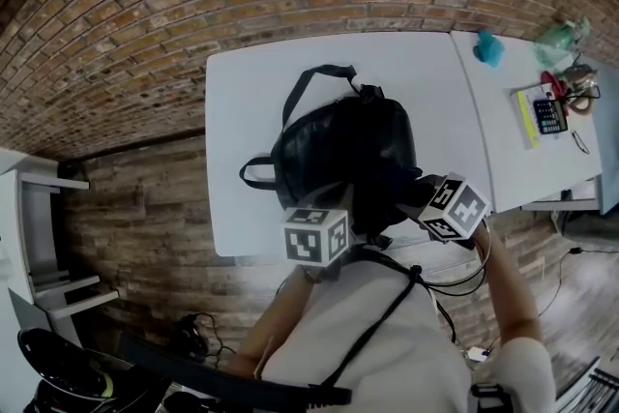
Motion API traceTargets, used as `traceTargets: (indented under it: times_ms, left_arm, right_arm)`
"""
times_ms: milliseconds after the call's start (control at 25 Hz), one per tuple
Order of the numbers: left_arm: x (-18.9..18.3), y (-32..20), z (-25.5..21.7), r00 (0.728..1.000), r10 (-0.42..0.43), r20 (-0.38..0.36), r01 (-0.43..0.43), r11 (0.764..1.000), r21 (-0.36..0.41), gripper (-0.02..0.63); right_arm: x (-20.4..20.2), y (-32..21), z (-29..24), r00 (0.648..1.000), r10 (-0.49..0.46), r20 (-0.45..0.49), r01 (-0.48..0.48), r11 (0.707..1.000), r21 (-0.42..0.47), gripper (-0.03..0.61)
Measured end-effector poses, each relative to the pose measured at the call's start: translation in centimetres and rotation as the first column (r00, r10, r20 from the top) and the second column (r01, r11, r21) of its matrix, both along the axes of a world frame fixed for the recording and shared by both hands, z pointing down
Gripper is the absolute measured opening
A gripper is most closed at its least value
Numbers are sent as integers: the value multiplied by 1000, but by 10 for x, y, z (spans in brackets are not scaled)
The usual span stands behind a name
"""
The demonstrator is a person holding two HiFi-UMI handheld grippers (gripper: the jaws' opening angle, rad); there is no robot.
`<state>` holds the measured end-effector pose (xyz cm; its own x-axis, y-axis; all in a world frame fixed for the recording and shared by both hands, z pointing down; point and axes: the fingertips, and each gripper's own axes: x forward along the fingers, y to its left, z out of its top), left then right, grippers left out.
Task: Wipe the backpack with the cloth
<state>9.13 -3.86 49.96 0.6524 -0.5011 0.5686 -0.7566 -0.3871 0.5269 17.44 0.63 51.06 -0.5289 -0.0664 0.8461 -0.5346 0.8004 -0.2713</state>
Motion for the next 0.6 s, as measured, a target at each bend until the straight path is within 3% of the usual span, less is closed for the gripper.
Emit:
traceTargets:
  times_ms: [600]
  left_arm:
    - [0,6,1,1000,-15,6,15,1000,-3,5]
  right_arm:
    - [-4,39,5,994,-110,-18,109,992,-66,47]
